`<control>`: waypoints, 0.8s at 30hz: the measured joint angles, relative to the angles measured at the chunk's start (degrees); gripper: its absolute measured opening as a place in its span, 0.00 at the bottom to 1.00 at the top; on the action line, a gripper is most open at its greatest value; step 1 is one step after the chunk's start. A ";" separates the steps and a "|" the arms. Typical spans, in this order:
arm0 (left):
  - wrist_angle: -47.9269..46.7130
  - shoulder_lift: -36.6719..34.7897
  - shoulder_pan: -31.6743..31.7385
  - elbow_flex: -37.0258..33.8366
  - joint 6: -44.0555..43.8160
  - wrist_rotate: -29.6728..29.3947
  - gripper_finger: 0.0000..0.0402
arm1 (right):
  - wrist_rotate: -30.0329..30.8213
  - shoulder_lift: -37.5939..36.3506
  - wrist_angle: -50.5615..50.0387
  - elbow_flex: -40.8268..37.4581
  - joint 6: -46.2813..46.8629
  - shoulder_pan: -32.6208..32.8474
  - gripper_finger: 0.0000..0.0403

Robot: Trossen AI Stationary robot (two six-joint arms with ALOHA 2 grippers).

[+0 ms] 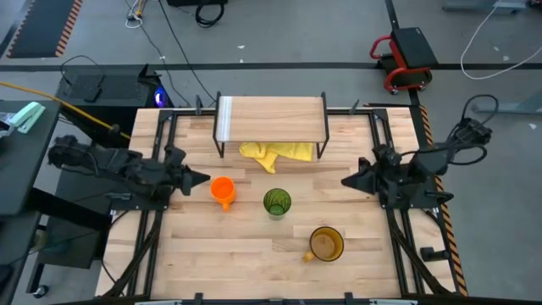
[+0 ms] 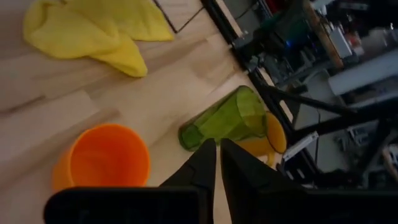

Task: Stack small to large cups/mugs on shelf
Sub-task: Put the orange mug on the shelf

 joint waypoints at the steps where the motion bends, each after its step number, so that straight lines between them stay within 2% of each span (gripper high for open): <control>1: -0.16 -0.04 -1.78 -0.90 -2.21 -2.02 0.07 | 0.95 0.50 -0.05 0.00 0.52 1.17 0.08; 6: -0.41 -0.01 -9.80 -5.60 -12.99 -12.42 0.09 | 5.69 2.56 -1.27 0.00 2.80 6.02 0.07; 10: -5.10 0.03 -12.84 -6.64 -19.81 -18.55 0.10 | 10.61 3.06 -6.69 0.00 6.08 7.76 0.07; 17: -10.61 0.06 -13.00 -6.64 -24.41 -18.92 0.06 | 12.45 4.57 -19.60 0.00 19.05 7.85 0.06; 24: -10.95 0.67 -12.37 -4.97 -24.00 -15.65 0.02 | 12.36 6.82 -20.13 0.00 19.76 7.83 0.07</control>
